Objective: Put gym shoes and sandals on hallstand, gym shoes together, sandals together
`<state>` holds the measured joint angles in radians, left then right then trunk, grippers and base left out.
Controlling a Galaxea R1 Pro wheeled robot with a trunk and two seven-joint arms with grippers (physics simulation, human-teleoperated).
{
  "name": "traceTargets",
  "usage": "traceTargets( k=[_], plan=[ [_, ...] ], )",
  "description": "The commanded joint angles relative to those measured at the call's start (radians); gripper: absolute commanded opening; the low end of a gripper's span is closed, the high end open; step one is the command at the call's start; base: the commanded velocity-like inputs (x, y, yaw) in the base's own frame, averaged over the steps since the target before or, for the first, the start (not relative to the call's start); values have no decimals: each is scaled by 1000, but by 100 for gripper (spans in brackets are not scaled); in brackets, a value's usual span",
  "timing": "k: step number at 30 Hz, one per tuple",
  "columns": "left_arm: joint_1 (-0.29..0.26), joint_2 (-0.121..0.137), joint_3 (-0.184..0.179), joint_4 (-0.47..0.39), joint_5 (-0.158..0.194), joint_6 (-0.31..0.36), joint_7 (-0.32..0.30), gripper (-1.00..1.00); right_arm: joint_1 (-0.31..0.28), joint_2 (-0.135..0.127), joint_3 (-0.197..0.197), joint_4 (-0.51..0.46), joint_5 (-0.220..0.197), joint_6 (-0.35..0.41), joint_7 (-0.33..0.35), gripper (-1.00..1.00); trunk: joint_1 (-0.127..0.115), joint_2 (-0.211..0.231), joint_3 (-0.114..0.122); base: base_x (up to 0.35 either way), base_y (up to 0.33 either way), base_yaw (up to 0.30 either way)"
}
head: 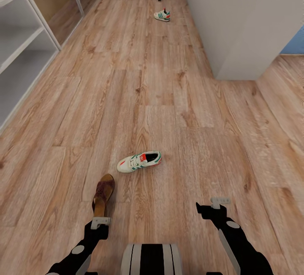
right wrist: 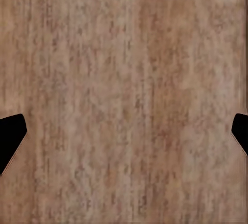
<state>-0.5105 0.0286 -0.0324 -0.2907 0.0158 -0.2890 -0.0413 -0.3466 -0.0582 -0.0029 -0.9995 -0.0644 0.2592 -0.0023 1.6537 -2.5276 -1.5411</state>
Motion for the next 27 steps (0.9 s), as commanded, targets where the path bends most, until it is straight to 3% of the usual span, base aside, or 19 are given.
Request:
traceTargets(
  k=[1,20,27],
  plan=[
    [0,1,-3,1,-2,-2,-1,-100,0,0,0,-1,-7,5,0,100,-1,0,3,0,0,0],
    [0,4,-1,-1,-1,-2,1,-100,0,0,0,-2,-6,-7,2,100,-9,5,77,0,0,0],
    [2,17,11,11,4,-1,13,-100,0,-7,-2,-8,-4,-23,-1,100,-12,6,110,0,0,0]
  ],
)
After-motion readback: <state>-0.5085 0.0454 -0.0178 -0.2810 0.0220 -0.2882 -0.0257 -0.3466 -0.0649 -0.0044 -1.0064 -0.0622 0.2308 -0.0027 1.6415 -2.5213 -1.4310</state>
